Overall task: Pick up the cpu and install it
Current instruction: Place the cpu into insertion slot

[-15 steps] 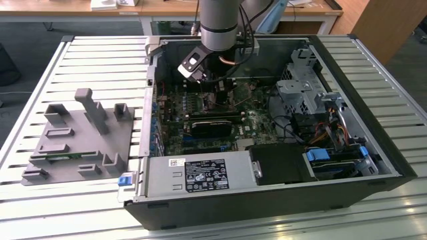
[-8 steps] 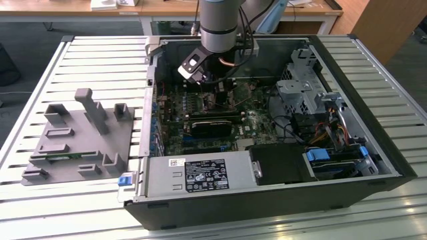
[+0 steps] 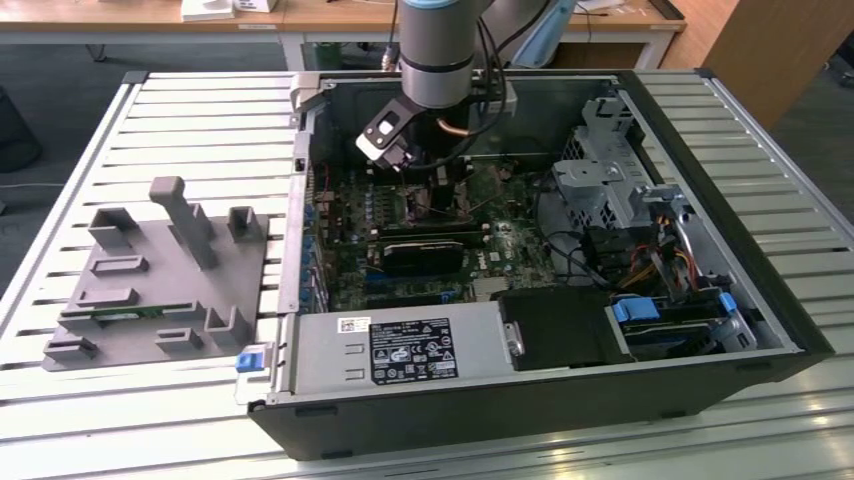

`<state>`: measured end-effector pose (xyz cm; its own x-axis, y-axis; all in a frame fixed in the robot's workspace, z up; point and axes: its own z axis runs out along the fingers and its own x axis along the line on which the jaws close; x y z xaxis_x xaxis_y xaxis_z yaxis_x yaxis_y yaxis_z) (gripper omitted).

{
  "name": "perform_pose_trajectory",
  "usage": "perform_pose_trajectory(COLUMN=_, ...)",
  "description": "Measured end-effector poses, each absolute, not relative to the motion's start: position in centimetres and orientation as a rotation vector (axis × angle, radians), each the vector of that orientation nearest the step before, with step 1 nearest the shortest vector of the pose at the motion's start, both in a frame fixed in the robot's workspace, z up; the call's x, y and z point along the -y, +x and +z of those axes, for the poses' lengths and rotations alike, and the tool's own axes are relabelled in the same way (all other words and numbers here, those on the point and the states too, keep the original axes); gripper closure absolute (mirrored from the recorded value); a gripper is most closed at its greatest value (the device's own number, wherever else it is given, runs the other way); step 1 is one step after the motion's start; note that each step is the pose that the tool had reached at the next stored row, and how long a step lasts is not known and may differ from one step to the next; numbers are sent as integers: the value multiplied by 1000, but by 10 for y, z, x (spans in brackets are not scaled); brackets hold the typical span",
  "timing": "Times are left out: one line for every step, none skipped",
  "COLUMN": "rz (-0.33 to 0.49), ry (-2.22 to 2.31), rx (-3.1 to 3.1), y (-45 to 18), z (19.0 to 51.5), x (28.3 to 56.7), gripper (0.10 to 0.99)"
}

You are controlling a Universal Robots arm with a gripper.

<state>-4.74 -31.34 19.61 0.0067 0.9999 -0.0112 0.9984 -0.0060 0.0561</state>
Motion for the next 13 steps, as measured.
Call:
perform_pose_trajectory(rz=49, ry=2194, rx=-2180, y=-47, z=196, x=313, gripper=545)
perform_pose_trajectory(rz=49, ry=2195, rx=-2180, y=-47, z=195, x=313, gripper=545)
perform_pose_trajectory(rz=49, ry=2195, rx=-2180, y=-47, z=195, x=312, gripper=545)
perform_pose_trajectory(rz=49, ry=2196, rx=-2179, y=-47, z=194, x=312, gripper=545)
perform_pose_trajectory(rz=49, ry=2196, rx=-2179, y=-47, z=194, x=312, gripper=545)
perform_pose_trajectory(rz=48, ry=2197, rx=-2178, y=-47, z=193, x=312, gripper=545)
perform_pose_trajectory(rz=48, ry=2197, rx=-2177, y=-47, z=193, x=312, gripper=545)
perform_pose_trajectory(rz=48, ry=2197, rx=-2177, y=-47, z=192, x=312, gripper=545)
perform_pose_trajectory(rz=48, ry=2198, rx=-2177, y=-48, z=192, x=312, gripper=545)
perform_pose_trajectory(rz=48, ry=2198, rx=-2177, y=-48, z=191, x=312, gripper=545)
perform_pose_trajectory(rz=48, ry=2198, rx=-2177, y=-47, z=191, x=312, gripper=545)
perform_pose_trajectory(rz=49, ry=2198, rx=-2177, y=-47, z=191, x=312, gripper=545)
perform_pose_trajectory(rz=49, ry=2198, rx=-2177, y=-47, z=191, x=312, gripper=545)
